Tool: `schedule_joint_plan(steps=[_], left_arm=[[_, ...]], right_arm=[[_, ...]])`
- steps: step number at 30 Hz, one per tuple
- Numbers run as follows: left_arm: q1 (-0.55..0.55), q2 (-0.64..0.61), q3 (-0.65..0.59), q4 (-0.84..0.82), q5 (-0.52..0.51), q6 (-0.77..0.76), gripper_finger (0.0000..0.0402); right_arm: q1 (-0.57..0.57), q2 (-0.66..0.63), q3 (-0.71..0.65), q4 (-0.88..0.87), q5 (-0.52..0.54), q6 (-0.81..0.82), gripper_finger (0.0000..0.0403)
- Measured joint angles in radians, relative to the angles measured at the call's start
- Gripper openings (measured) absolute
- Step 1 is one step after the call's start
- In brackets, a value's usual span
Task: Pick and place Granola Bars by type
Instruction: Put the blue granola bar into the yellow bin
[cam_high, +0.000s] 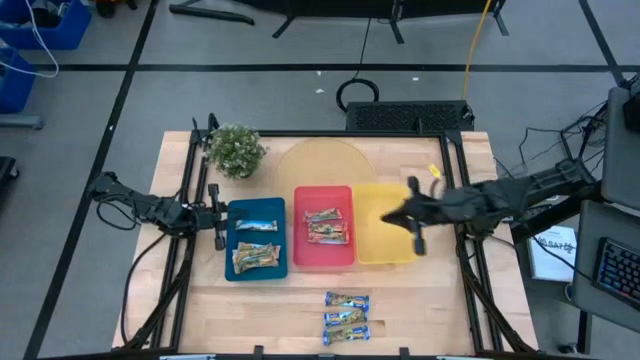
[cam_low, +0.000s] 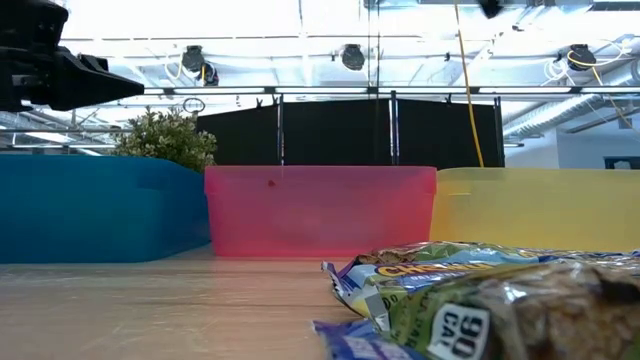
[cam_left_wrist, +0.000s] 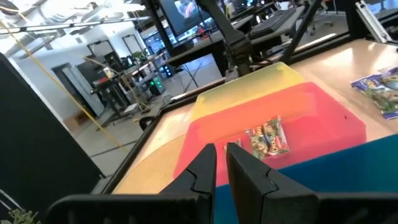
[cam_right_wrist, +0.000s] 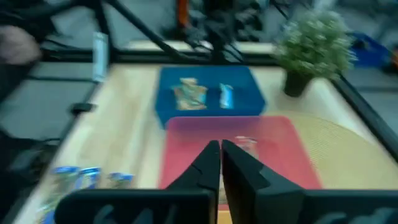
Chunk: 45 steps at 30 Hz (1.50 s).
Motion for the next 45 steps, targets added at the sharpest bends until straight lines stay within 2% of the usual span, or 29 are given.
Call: schedule_joint_plan(steps=[2, 6, 10, 13, 20, 23, 28, 33, 37, 41, 45], left_arm=[[0.0, 0.0, 0.0, 0.001, -0.001, 0.003, 0.0047], [0.0, 0.0, 0.0, 0.011, -0.005, 0.045, 0.0047], [0.0, 0.0, 0.0, 0.027, -0.006, 0.05, 0.0047], [0.0, 0.0, 0.0, 0.016, -0.006, 0.05, 0.0047], [0.0, 0.0, 0.0, 0.039, -0.005, 0.051, 0.0047], [0.0, 0.0, 0.0, 0.08, -0.005, 0.053, 0.0047], [0.0, 0.0, 0.0, 0.127, -0.005, 0.017, 0.0047], [0.0, 0.0, 0.0, 0.15, -0.019, -0.035, 0.0047], [0.0, 0.007, 0.0, 0.274, -0.002, -0.108, 0.0047], [0.0, 0.101, 0.0, 0.468, -0.017, -0.15, 0.0047], [0.0, 0.313, 0.074, 0.548, -0.035, -0.177, 0.0047]], right_arm=[[0.026, -0.106, -0.113, 0.078, 0.01, -0.02, 0.0014], [0.023, -0.304, -0.297, 0.207, 0.136, -0.057, 0.0006], [0.005, -0.457, -0.421, 0.267, 0.079, -0.114, 0.0003], [0.002, -0.515, -0.479, 0.325, 0.048, -0.162, 0.0001], [0.002, -0.56, -0.568, 0.374, -0.028, -0.206, 0.0001], [0.002, -0.57, -0.608, 0.43, -0.033, -0.254, 0.0], [0.002, -0.588, -0.685, 0.545, -0.107, -0.278, 0.0], [0.002, -0.589, -0.732, 0.604, -0.104, -0.263, 0.0], [0.002, -0.589, -0.742, 0.601, -0.104, -0.285, 0.0], [0.002, -0.589, -0.742, 0.618, -0.104, -0.303, 0.0], [0.002, -0.589, -0.741, 0.633, -0.105, -0.308, 0.0]])
